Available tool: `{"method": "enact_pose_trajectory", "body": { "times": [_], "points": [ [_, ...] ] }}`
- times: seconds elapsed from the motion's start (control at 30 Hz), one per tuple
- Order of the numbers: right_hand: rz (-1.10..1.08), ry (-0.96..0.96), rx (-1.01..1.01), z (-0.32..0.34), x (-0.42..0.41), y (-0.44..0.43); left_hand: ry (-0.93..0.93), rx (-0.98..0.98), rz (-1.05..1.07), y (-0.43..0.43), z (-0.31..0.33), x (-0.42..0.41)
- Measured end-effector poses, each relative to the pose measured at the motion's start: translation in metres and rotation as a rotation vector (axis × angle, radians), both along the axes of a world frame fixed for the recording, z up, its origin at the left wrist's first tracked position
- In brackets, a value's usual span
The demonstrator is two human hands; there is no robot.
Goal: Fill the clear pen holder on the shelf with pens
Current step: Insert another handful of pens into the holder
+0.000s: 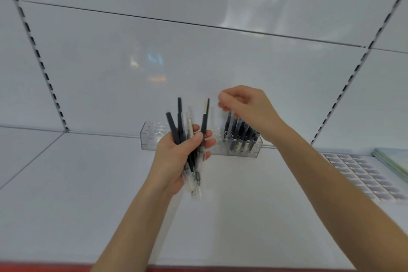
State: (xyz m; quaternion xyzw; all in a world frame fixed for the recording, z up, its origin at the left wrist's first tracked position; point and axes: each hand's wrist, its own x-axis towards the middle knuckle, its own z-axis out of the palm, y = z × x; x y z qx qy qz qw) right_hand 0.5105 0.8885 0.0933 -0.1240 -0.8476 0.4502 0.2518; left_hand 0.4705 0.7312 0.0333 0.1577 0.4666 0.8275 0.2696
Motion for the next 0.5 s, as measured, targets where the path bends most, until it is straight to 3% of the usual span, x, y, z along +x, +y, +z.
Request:
{"method": "enact_pose_trajectory", "body": {
  "times": [0.1,0.27,0.33,0.4,0.5],
  "points": [
    [0.090,-0.064,-0.172,-0.003,0.008,-0.010,0.043,-0.038,-0.069,0.002,0.004,0.008],
    [-0.019,0.114,-0.473,-0.005,0.011,0.002,0.073,-0.093,-0.127,-0.004,0.005,0.016],
    [-0.043,0.118,-0.488,-0.011,0.012,0.007,0.101,-0.126,-0.125,-0.006,0.004,0.018],
    [-0.108,0.115,-0.217,-0.022,0.012,0.009,0.124,-0.142,-0.116,-0.007,0.004,0.019],
    [-0.137,0.272,0.424,-0.038,0.018,0.010,0.146,-0.169,-0.091,-0.010,0.004,0.017]
  ]
}}
